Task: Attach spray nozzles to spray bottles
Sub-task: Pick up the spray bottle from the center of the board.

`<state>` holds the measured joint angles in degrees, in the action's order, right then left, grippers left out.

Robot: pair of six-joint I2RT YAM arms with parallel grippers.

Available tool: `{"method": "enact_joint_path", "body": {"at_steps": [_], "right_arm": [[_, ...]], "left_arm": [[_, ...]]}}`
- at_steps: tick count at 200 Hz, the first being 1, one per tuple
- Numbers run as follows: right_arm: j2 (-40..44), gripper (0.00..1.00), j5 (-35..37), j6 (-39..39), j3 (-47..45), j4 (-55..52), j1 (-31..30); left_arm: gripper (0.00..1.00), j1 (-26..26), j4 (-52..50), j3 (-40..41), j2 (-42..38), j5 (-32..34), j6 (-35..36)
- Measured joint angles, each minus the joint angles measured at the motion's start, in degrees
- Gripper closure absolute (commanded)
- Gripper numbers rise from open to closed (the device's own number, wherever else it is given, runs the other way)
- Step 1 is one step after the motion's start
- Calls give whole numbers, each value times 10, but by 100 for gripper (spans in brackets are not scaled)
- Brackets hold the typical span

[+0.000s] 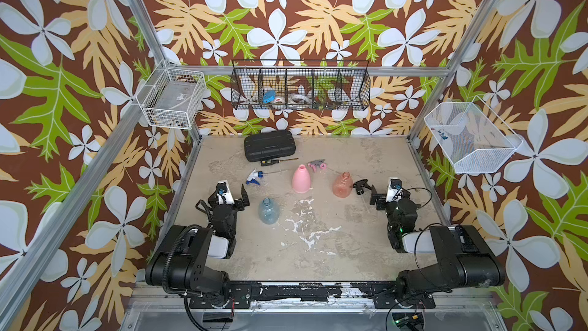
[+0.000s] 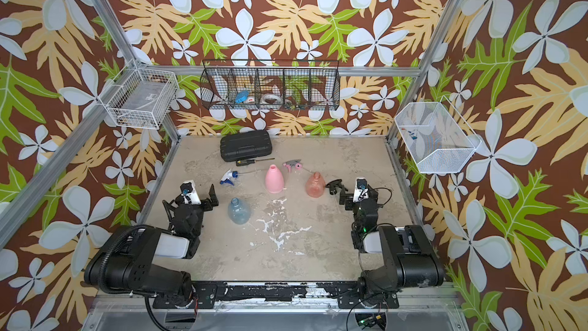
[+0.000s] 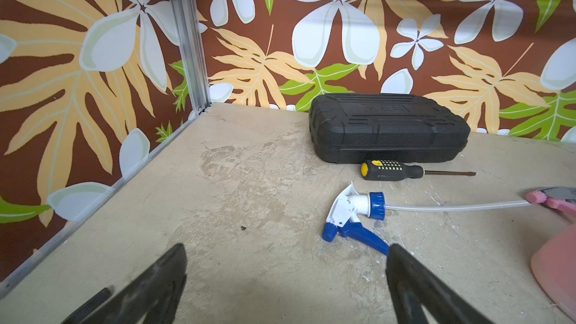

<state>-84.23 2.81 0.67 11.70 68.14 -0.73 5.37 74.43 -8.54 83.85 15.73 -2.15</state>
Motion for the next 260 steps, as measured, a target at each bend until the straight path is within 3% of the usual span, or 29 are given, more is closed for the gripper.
{"method": "enact_joint_path", "body": {"at_steps": [260], "right_arm": [[3, 0, 4, 0, -1, -1, -4]], "left_arm": [[0, 0, -10, 1, -16, -7, -5]]}}
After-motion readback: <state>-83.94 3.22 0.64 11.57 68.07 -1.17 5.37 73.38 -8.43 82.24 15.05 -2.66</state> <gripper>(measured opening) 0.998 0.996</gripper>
